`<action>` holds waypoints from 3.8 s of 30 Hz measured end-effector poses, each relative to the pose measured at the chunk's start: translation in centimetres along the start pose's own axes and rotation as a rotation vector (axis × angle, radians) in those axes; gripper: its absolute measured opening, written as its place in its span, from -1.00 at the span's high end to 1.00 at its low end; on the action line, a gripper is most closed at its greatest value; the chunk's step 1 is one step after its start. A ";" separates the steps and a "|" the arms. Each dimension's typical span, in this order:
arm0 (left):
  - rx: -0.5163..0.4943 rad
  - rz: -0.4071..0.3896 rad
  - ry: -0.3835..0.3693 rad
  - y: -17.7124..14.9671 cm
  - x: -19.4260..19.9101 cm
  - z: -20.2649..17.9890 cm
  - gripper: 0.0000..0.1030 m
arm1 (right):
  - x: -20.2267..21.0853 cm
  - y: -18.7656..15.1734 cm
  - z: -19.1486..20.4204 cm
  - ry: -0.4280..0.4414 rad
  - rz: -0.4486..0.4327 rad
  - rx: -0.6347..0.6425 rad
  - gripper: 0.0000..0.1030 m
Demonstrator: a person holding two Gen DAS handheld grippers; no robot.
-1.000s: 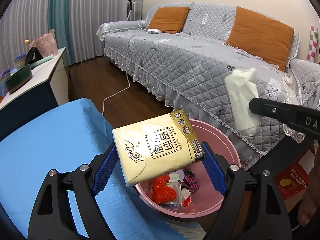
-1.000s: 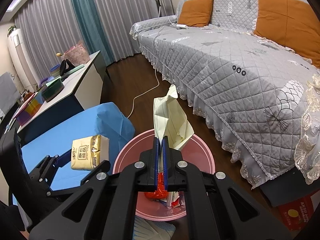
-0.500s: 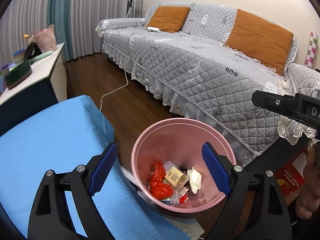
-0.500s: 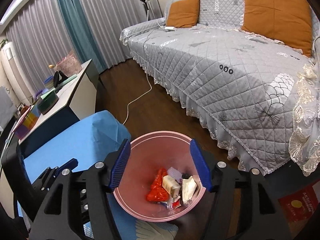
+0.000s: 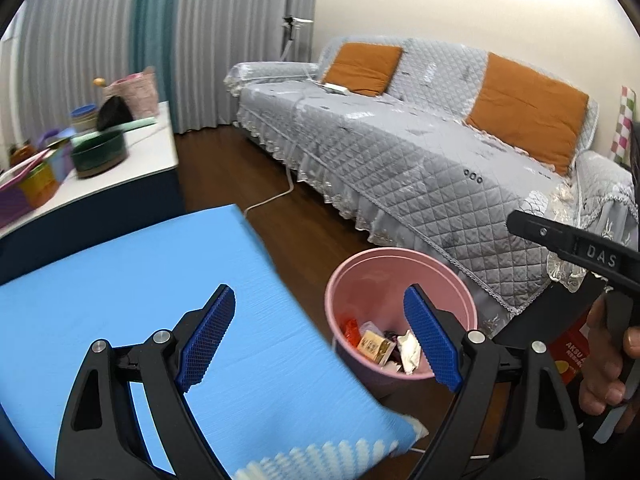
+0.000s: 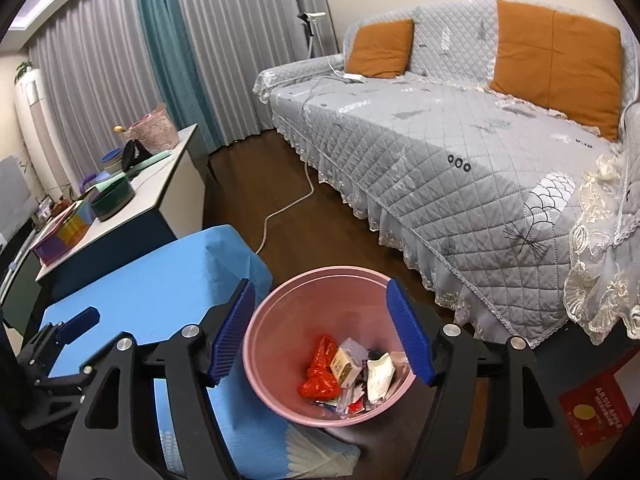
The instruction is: Collect trash
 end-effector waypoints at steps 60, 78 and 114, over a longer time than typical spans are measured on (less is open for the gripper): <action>0.310 0.015 0.430 -15.3 18.6 17.7 -0.62 | 8.9 -15.6 21.2 0.062 0.019 0.314 -0.80; 0.307 0.014 0.416 -15.2 18.4 17.4 -0.62 | 9.0 -15.7 21.2 0.057 0.017 0.320 -0.80; 0.301 0.025 0.396 -15.2 17.7 17.0 -0.62 | 8.9 -15.6 21.1 0.057 0.017 0.321 -0.80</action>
Point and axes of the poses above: each gripper's, at about its wrist camera, not at the fingertips, and x roughly against the way its jaws point, z to its left, y to its top, the point moved 8 cm from there along -x, roughly the way its jaws point, and after that the axes turned 1 degree about x, right-handed, at the moved point
